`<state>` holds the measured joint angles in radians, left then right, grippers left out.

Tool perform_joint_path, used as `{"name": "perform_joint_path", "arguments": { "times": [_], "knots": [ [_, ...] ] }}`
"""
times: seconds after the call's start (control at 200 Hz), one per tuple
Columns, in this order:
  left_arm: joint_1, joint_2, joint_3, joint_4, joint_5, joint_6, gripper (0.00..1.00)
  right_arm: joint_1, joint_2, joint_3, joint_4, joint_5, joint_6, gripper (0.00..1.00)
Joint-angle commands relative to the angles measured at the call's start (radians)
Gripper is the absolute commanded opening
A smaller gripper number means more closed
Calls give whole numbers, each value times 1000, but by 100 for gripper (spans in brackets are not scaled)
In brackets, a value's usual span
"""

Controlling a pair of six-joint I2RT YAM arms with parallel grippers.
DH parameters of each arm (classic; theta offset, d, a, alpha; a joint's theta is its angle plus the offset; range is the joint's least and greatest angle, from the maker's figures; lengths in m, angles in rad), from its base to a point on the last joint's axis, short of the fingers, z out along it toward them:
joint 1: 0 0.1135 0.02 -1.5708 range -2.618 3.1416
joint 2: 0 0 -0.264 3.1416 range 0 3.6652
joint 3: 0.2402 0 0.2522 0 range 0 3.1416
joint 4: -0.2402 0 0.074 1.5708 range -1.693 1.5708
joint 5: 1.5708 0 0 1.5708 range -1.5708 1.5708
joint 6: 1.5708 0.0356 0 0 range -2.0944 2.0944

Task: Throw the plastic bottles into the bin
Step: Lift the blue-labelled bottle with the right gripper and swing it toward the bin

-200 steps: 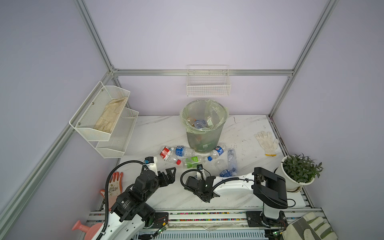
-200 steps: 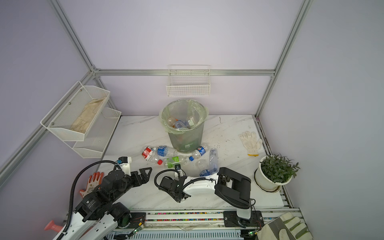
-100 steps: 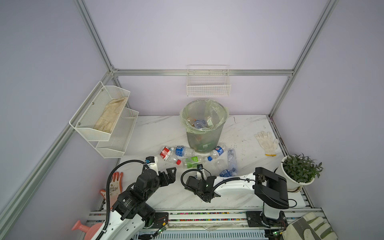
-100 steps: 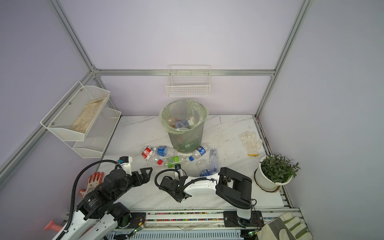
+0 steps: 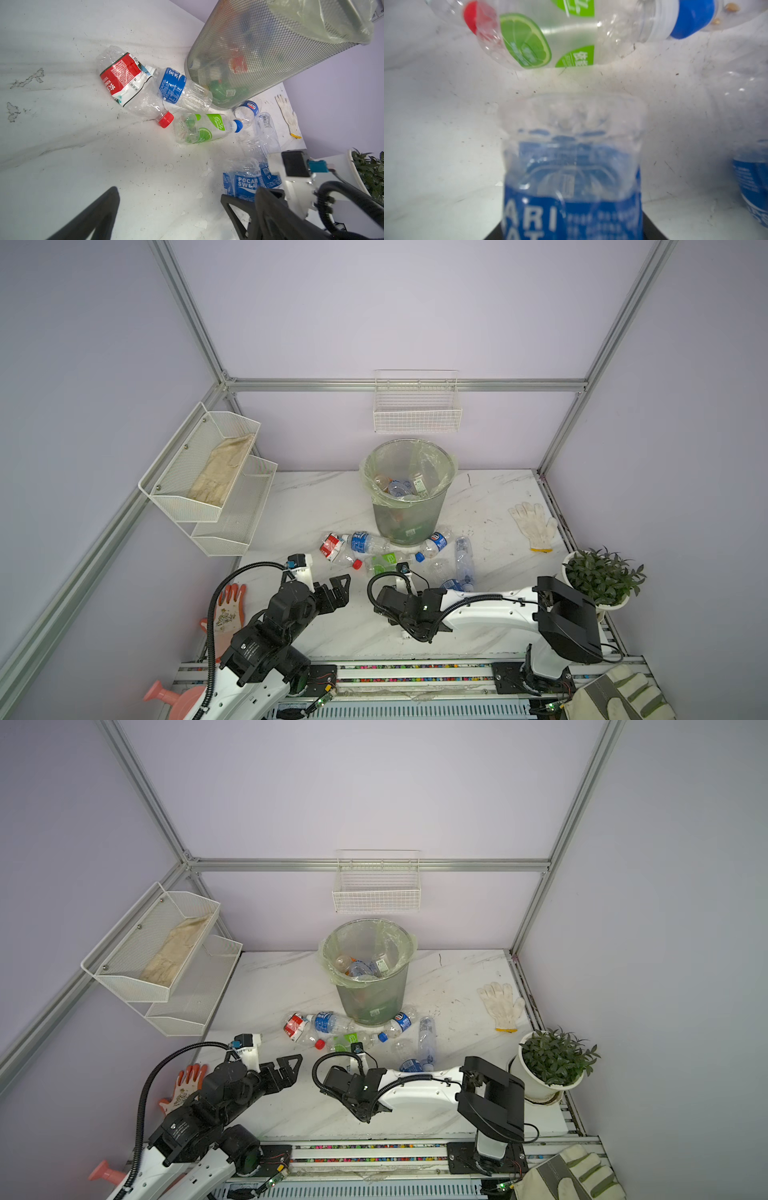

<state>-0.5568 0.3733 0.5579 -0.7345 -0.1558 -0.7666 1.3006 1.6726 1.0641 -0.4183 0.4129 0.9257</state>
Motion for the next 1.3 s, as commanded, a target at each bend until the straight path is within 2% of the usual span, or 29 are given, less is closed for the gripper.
{"name": "perform_joint_path", "arguments": {
  "times": [0.0, 0.035, 0.31, 0.465, 0.85, 0.985, 1.295],
  "knots": [
    [2, 11, 5, 14, -8, 4, 100, -4, -71, -6, -52, 53, -11, 6],
    [2, 13, 7, 16, -8, 4, 100, -4, -93, -6, -57, 58, -14, 0],
    [2, 19, 14, 24, -7, 0, 100, 2, -293, -25, -71, 117, -45, 0],
    [2, 24, 24, 24, -7, 3, 100, 5, -483, -44, -45, 174, -83, 0],
    [3, 21, 36, 18, -15, 10, 100, 5, -880, 37, -47, 391, -250, 0],
    [3, 32, 38, 37, -18, 10, 100, 5, -896, 115, 12, 441, -377, 0],
    [3, 65, 68, 111, 30, 53, 100, 5, -720, 360, 15, 467, -582, 0]
  ]
}}
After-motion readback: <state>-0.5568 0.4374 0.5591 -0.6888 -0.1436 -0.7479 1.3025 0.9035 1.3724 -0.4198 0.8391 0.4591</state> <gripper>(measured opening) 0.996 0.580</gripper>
